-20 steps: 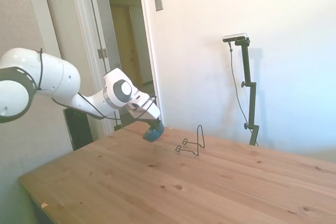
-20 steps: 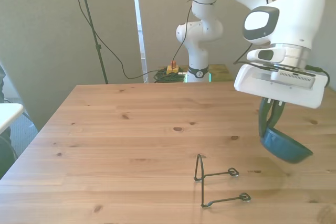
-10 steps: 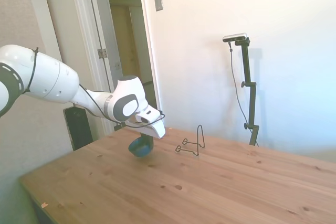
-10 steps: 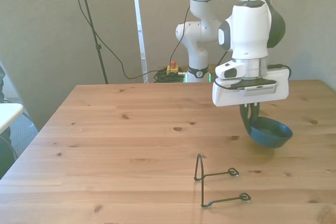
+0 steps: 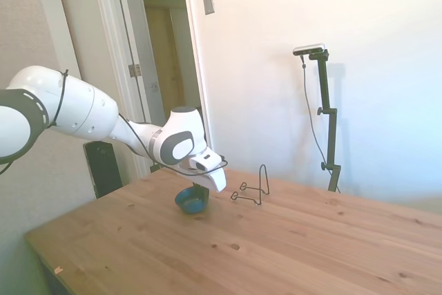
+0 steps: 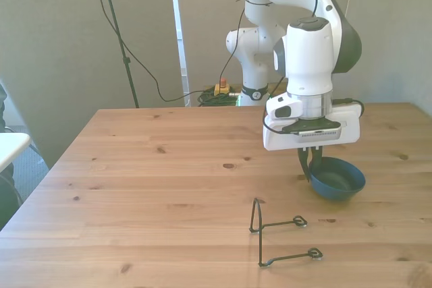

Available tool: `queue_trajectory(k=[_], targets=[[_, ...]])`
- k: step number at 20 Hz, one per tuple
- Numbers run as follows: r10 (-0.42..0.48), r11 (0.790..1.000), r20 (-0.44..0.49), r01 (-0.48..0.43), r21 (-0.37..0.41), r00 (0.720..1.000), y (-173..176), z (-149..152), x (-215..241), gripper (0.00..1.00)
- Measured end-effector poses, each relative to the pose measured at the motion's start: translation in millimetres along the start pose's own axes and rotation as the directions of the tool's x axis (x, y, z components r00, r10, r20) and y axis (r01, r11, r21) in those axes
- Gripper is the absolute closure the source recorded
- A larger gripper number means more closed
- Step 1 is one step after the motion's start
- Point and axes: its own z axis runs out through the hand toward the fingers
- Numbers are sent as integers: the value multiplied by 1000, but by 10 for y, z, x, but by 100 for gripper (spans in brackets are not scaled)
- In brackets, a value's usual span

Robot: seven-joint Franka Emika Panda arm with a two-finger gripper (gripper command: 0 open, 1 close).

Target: Unload the bowl

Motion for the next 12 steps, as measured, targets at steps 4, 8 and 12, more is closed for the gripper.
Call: queue_trajectory(k=[4, 8, 12], targets=[[25, 999, 9, -25, -24, 1000, 41, -11, 45, 0], [48, 998, 19, -47, -45, 999, 61, -21, 84, 0], [40, 999, -32, -41, -12, 999, -1, -392, 108, 0]])
